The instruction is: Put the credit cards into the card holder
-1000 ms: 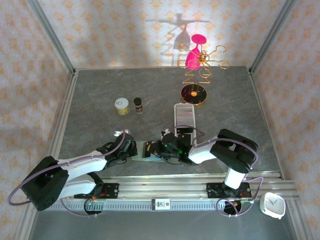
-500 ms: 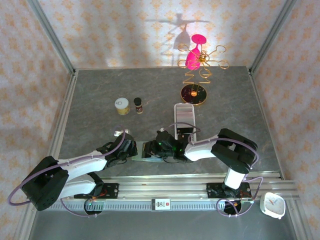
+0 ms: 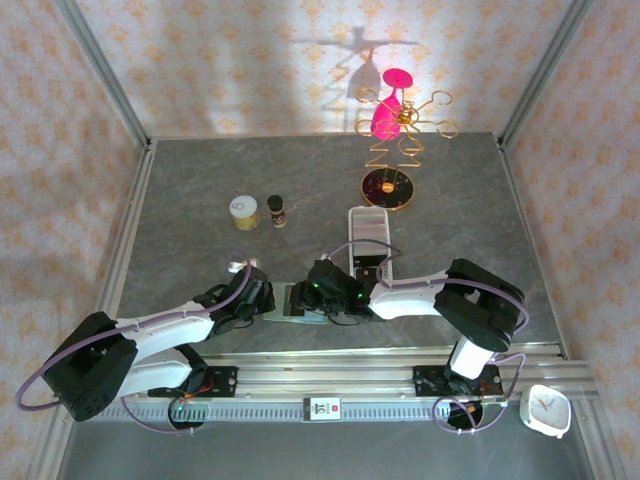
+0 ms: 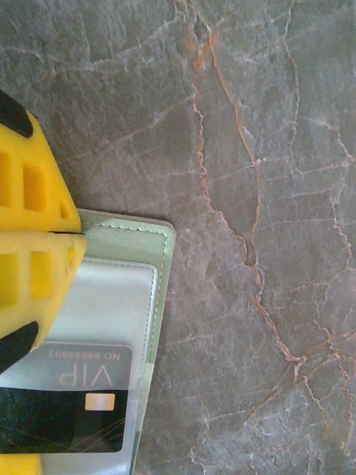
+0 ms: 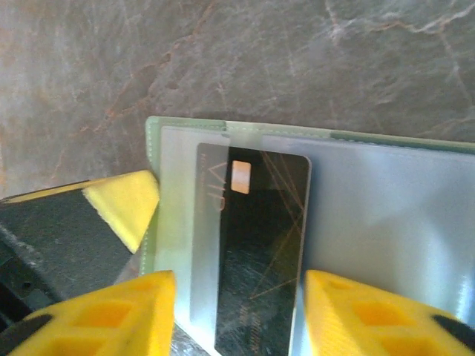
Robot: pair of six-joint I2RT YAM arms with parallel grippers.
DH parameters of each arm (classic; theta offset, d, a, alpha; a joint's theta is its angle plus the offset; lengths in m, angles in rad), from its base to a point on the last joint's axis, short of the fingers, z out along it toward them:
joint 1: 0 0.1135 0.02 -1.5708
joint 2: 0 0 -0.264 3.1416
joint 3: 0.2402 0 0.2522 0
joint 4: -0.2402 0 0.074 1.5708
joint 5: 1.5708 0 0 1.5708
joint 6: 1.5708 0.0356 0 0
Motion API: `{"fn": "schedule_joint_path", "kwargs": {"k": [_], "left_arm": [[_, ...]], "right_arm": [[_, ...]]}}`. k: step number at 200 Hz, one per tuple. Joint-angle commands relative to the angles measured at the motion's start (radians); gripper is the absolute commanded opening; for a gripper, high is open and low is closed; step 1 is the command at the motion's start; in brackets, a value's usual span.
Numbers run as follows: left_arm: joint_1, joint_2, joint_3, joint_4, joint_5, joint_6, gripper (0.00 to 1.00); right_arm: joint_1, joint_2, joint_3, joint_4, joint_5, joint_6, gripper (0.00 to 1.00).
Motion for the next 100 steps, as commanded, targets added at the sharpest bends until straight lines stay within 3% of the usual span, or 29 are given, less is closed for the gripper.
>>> {"fn": "schedule_joint_path", "kwargs": {"k": [1, 36, 59, 100], "left_arm": [[-0.012, 0.044, -0.032, -0.037, 0.025, 0.019, 0.03], [-0.014, 0.043, -0.044, -0.024, 0.030, 0.009, 0.03], [-0.014, 0.043, -0.047, -0.021, 0.032, 0.007, 0.04], [-0.016, 0.025, -0.050, -0.030, 0.024, 0.004, 0.11]], "right_arm": [[0.005, 0.023, 0.033, -0.109, 0.043, -0.023, 0.38], [0.012, 0.073, 0.071, -0.117, 0.033, -0.024, 0.16], [0.028, 0.099, 0.119, -0.136, 0.039, -0.035, 0.12], [0.038, 0.135, 0.161, -0.134, 0.032, -0.014, 0.12]]}}
